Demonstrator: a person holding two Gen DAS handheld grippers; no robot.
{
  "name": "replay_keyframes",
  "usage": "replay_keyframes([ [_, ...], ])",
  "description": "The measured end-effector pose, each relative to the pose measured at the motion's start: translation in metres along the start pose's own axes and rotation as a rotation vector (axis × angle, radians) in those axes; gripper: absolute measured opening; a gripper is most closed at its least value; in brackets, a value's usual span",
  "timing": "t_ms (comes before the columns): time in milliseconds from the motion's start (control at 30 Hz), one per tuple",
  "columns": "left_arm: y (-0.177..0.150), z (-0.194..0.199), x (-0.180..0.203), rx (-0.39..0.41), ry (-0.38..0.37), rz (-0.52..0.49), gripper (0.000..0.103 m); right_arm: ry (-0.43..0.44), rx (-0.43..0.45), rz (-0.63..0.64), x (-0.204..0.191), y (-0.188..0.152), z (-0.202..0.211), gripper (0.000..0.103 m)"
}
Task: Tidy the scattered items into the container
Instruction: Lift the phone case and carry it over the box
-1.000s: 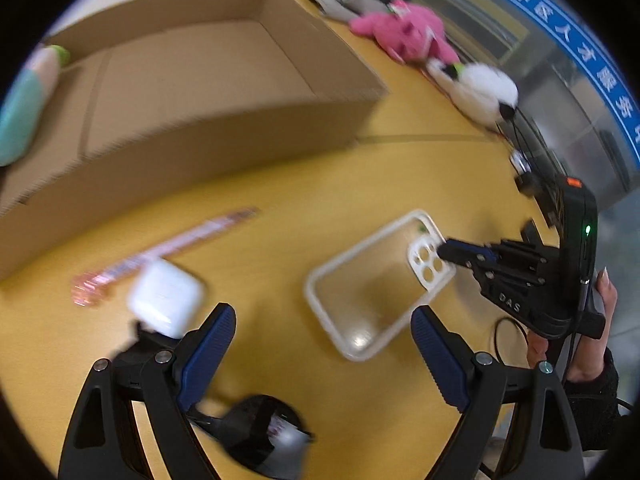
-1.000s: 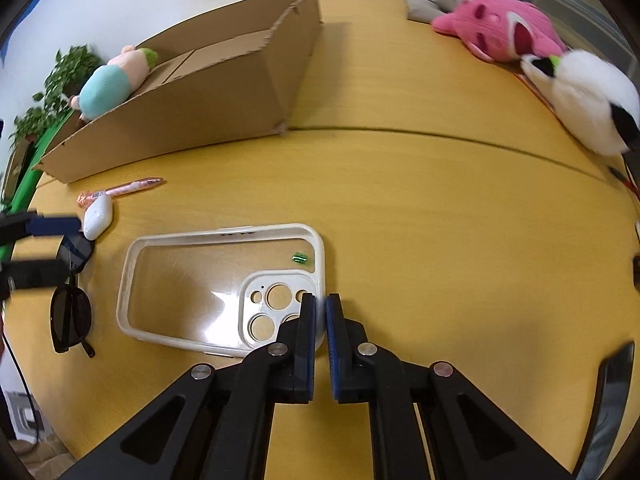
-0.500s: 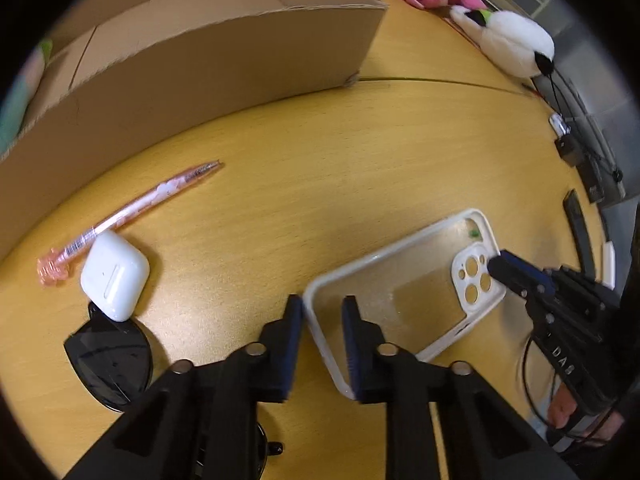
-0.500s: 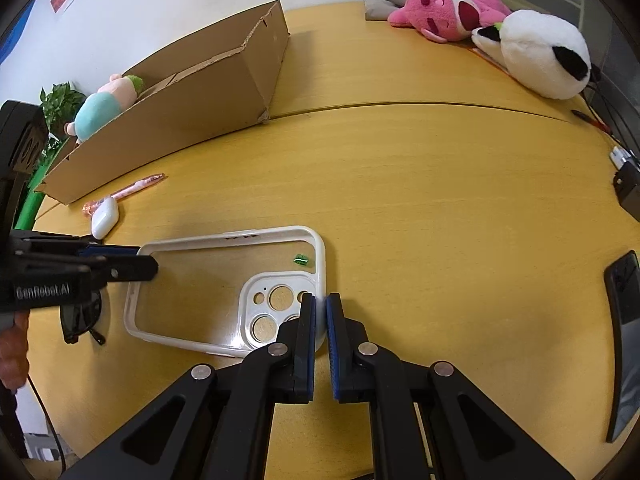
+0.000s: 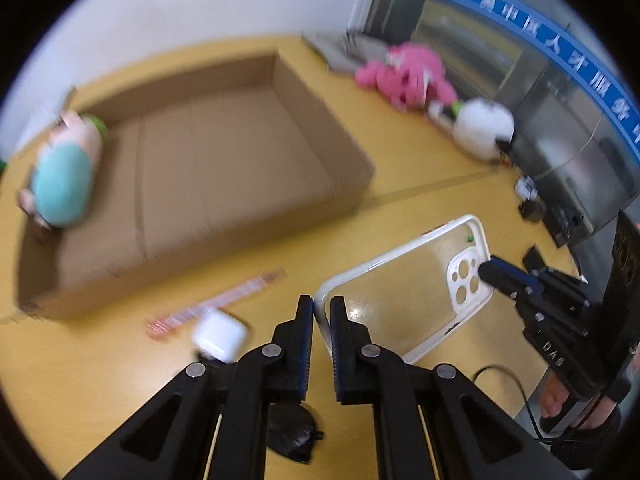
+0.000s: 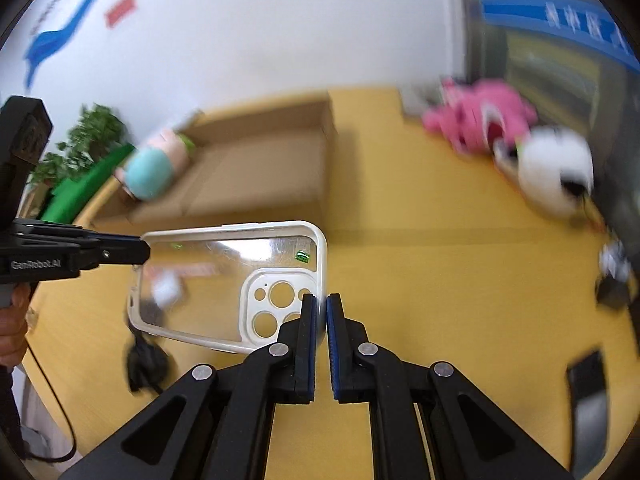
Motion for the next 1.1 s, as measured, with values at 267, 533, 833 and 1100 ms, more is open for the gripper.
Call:
replay_keyframes([
  [267, 0.047, 0.091, -0.064, 0.196, 0.116, 0.027, 0.008, 0.103, 0.152, 0.113, -0.087, 0.097, 0.023, 0.006],
  [533, 0.108, 0.125, -0.123, 0.271, 0.181, 0.043, 0.008, 0.144, 0.154, 0.161, -0.150, 0.183, -0.001, 0.006],
  [833, 0.155, 0.067, -0.189, 0.152, 0.187, 0.064, 0.008, 0.116, 0.060, 0.141, -0.161, 0.233, -0.077, 0.006],
  [1100, 0.163, -0.009, -0.246, 0.036, 0.159, 0.139, 0.007, 0.112, -0.057, 0.098, -0.159, 0.242, -0.165, 0.006],
])
Point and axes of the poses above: each gripper's, at about its wrist camera, not at the fingertips, and z roughly against the way its jaws point, x to its right, y to its top, the point moved 5 cm from there along -z, roughly the way its jaws point, and after that the axes turned 13 degrees about -z, right-handed, at the moved point
